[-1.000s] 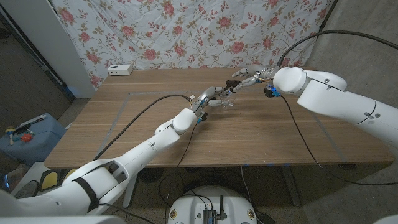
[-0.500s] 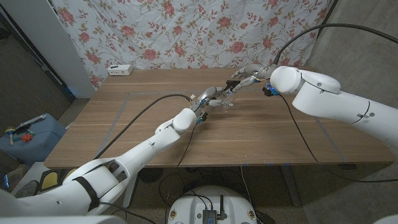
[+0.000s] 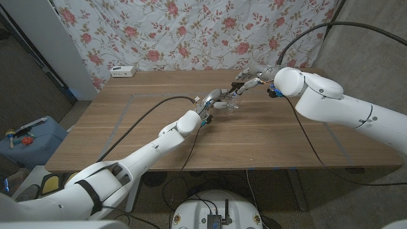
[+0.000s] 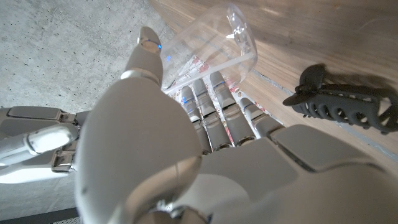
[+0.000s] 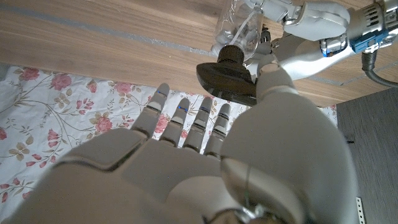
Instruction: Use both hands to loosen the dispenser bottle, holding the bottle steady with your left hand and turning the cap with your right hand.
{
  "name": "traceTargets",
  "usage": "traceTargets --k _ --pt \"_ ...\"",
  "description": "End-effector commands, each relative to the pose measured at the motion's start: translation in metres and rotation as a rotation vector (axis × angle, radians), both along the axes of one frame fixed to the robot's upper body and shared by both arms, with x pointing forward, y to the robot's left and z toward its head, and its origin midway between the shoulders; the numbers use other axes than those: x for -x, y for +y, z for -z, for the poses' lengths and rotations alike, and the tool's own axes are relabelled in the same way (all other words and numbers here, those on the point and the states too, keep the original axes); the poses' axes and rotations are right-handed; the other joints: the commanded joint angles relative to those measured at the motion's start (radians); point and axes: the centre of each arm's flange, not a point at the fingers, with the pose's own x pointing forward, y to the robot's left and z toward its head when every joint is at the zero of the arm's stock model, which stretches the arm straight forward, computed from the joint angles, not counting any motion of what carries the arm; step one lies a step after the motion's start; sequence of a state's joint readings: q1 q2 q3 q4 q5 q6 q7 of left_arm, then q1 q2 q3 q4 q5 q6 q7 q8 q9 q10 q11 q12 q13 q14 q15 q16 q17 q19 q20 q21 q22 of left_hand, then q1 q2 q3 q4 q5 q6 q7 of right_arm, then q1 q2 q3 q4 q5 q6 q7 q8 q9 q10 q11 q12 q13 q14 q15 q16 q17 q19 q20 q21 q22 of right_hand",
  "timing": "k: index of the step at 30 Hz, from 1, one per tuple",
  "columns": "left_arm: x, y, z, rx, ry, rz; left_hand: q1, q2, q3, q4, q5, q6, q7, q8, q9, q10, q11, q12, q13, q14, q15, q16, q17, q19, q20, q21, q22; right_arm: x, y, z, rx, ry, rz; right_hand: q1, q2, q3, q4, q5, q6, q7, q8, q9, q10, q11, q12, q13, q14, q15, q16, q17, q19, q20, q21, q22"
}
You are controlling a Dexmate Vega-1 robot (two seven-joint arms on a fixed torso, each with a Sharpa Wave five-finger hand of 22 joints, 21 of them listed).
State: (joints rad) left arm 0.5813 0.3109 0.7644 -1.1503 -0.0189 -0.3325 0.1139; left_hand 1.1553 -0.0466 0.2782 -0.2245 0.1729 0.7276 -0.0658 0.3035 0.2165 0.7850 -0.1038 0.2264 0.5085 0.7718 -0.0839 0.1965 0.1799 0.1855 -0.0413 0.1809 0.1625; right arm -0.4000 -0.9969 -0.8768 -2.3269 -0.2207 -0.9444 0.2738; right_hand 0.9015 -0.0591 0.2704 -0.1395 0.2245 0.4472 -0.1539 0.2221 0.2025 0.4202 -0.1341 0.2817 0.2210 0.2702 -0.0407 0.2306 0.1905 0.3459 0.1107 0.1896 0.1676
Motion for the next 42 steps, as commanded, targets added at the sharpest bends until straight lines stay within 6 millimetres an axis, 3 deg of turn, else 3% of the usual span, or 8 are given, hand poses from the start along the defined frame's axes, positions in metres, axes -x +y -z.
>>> traceTargets --k 1,14,22,42 --pt "-0.003 -0.002 -0.001 -0.003 0.006 0.007 -0.12 0.128 0.081 0.072 0.007 0.108 -0.007 0.004 0.003 0.05 -0.045 0.007 0.005 0.01 -0.068 0.001 0.0 0.007 -0.077 0.002 0.002 -0.006 0.007 0.002 0.058 -0.028 0.019 0.006 -0.005 0.003 -0.009 0.006 0.01 0.001 0.004 0.003 0.02 0.005 0.011 0.002 0.019 -0.042 0.008 0.002 0.006 -0.015 0.005 0.0" --pt "-0.004 -0.003 -0.003 -0.003 -0.003 0.011 -0.119 0.128 0.082 0.071 0.007 0.107 -0.008 0.002 0.003 0.049 -0.044 0.005 0.005 0.01 -0.068 0.001 0.001 0.007 -0.075 0.002 0.002 -0.016 0.006 0.006 0.054 -0.045 0.019 0.021 -0.011 0.017 -0.016 0.007 0.072 0.003 0.025 0.005 0.096 -0.005 0.034 0.006 0.075 -0.073 0.01 0.001 0.021 -0.038 0.004 0.0" --pt "-0.004 -0.004 -0.004 -0.005 -0.005 0.016 -0.119 0.128 0.082 0.071 0.007 0.108 -0.009 0.002 0.003 0.05 -0.044 0.005 0.005 0.01 -0.068 0.001 0.001 0.007 -0.076 0.002 0.002 -0.021 0.003 0.008 0.044 -0.047 0.025 0.027 -0.014 0.024 -0.017 0.006 0.097 0.004 0.034 0.006 0.126 0.0 0.045 0.01 0.099 -0.085 0.01 0.001 0.03 -0.041 0.004 0.0" --pt "0.001 -0.005 -0.003 -0.009 -0.011 0.019 -0.12 0.129 0.082 0.072 0.007 0.11 -0.008 0.001 0.003 0.052 -0.042 0.005 0.006 0.007 -0.067 0.001 0.002 0.007 -0.074 0.002 0.002 -0.022 -0.001 0.013 0.039 -0.054 0.036 0.034 -0.011 0.042 -0.014 0.004 0.169 -0.009 0.055 0.006 0.206 -0.024 0.066 0.009 0.151 -0.11 0.009 0.001 0.035 -0.041 0.0 0.0"
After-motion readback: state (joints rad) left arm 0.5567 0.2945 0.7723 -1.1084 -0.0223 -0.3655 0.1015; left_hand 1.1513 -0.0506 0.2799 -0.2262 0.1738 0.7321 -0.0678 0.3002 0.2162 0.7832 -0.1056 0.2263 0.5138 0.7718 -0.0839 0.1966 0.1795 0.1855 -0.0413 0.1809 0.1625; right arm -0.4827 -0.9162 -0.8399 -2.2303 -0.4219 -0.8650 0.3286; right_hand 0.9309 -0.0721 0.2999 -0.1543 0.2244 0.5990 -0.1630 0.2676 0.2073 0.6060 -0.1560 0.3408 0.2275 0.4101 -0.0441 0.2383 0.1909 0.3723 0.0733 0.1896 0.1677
